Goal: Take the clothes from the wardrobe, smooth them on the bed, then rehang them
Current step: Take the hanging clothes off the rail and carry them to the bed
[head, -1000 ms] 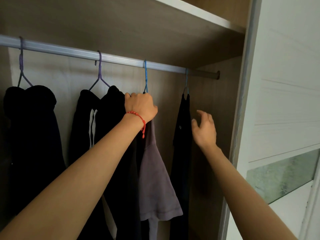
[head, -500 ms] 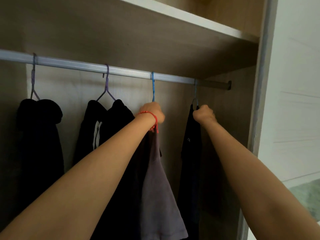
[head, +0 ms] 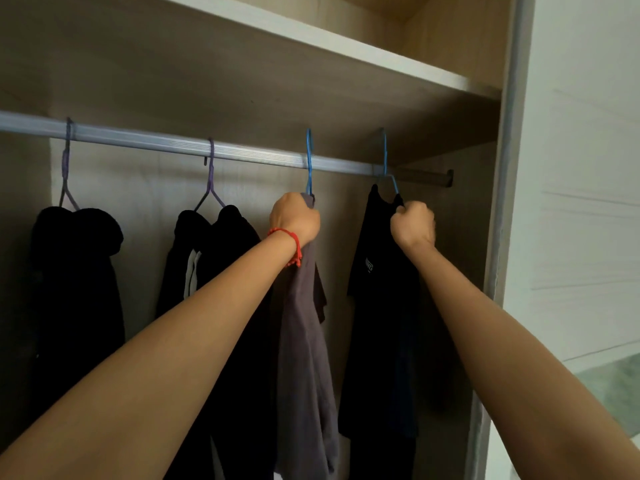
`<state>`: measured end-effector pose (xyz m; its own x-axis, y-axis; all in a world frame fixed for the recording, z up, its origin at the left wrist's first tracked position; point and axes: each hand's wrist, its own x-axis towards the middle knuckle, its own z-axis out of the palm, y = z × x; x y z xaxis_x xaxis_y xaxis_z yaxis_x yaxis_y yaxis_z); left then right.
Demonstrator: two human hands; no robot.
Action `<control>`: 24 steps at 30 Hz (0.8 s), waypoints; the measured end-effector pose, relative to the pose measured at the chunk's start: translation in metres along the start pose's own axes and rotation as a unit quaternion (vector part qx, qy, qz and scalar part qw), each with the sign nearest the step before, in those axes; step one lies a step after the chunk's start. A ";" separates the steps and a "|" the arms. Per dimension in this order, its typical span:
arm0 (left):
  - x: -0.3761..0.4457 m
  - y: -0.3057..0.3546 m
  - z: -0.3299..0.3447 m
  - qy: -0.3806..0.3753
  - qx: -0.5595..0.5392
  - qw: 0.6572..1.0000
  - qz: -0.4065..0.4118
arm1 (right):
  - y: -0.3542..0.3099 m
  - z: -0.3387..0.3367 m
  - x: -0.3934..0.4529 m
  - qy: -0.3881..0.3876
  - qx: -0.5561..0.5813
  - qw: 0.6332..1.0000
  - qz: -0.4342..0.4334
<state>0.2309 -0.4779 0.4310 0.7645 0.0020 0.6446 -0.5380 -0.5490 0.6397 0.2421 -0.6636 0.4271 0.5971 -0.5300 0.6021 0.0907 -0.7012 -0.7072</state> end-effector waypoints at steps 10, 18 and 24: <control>-0.036 -0.031 0.013 0.006 -0.068 0.997 -0.019 | 0.034 -0.005 -0.063 -0.024 0.086 0.996 0.031; -0.089 -0.054 0.006 -0.049 -0.144 0.986 -0.074 | 0.065 -0.014 -0.151 -0.003 0.125 0.989 0.074; -0.135 -0.081 -0.007 -0.099 -0.204 0.969 -0.100 | 0.072 -0.027 -0.206 0.021 0.088 0.992 0.092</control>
<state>0.1691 -0.4281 0.2947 0.8996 -0.1073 0.4232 -0.4362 -0.1786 0.8819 0.1041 -0.6177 0.2624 0.5835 -0.6634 0.4685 0.1221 -0.4987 -0.8582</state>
